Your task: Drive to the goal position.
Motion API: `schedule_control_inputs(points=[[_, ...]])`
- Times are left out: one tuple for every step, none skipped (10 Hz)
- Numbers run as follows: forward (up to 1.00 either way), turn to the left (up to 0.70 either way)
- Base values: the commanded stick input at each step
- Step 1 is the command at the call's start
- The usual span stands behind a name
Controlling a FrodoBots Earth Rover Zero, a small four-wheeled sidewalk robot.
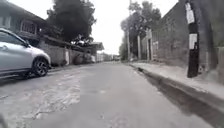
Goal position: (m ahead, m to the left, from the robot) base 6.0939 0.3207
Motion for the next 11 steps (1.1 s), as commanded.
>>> schedule_control_inputs(points=[[1.00,-0.40],[1.00,-0.25],[1.00,-0.01],[1.00,0.00],[1.00,0.00],[1.00,0.00],[1.00,0.00],[1.00,0.00],[1.00,0.00],[1.00,0.00],[1.00,0.00]])
